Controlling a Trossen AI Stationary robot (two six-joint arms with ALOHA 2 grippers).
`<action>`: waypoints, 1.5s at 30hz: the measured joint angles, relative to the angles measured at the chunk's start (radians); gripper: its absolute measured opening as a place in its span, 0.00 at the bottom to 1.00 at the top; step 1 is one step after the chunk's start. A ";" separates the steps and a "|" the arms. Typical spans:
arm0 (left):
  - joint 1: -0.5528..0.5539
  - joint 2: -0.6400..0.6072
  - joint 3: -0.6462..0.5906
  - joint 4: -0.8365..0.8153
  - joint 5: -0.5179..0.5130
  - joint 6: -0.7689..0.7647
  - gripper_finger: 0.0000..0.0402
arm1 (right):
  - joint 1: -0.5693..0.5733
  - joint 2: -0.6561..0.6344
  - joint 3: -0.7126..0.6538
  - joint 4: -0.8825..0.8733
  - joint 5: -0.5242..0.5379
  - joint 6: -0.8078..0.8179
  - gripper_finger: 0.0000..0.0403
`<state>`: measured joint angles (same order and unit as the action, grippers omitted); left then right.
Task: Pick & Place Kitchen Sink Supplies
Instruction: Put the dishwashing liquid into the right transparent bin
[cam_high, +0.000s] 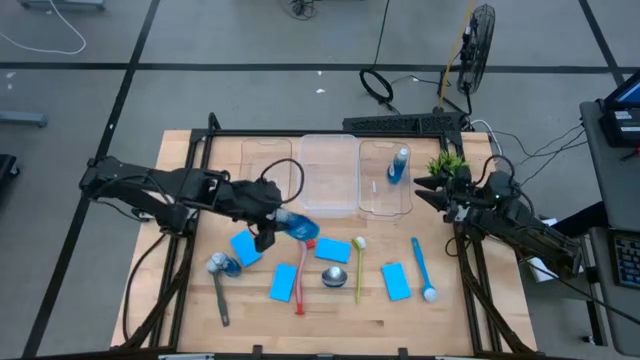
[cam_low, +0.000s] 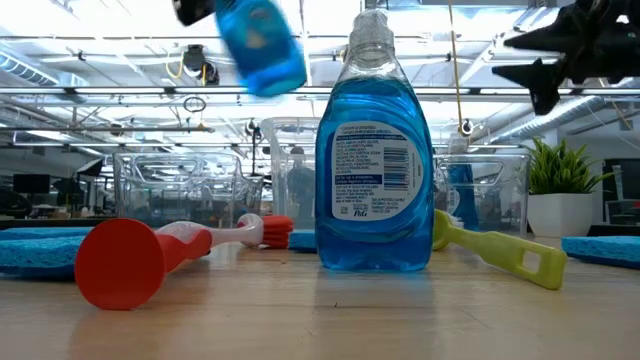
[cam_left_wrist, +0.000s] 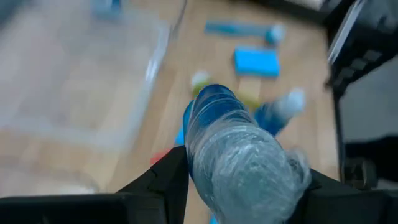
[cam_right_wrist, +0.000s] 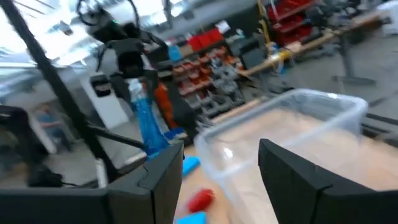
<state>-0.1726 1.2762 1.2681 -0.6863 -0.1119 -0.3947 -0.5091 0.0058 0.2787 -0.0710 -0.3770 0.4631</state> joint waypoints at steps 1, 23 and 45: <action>0.000 0.000 0.000 0.035 -0.006 0.015 0.40 | 0.000 0.003 0.000 0.024 -0.019 0.008 0.49; 0.040 0.120 0.000 0.493 -0.135 0.200 0.40 | 0.022 0.447 0.097 0.591 -0.253 0.067 0.49; 0.063 0.151 0.000 0.534 -0.146 0.235 0.40 | 0.173 0.793 0.415 0.385 -0.248 -0.263 0.49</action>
<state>-0.1097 1.4277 1.2678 -0.1519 -0.2577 -0.1593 -0.3359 0.7990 0.6932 0.3141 -0.6247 0.2002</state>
